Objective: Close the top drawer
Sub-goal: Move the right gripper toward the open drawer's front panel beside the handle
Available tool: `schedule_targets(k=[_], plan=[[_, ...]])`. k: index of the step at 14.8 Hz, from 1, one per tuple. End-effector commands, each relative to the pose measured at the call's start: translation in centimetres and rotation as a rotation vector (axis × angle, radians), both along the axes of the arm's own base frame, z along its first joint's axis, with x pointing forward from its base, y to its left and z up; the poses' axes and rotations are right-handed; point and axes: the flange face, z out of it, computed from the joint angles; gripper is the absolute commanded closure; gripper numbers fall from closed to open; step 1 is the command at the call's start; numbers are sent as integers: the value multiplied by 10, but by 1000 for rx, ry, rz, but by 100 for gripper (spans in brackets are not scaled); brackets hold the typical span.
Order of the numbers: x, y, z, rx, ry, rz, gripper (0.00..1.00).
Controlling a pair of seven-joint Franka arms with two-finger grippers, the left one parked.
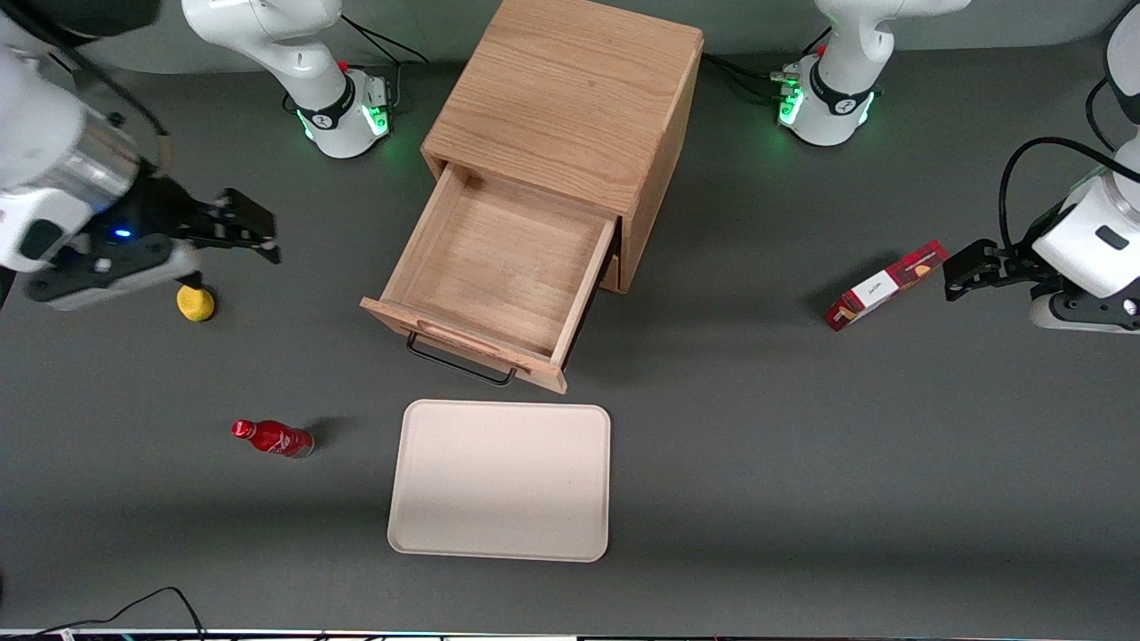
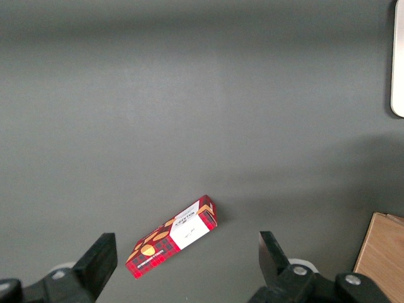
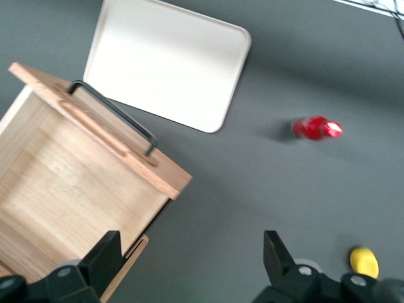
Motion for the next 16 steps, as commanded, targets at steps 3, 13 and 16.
schedule_targets(k=[3, 13, 16], plan=[[45, 49, -29, 41, 8, 226, 0], [89, 69, -97, 111, -8, 869, 0], [94, 73, -112, 141, 5, 870, 0]])
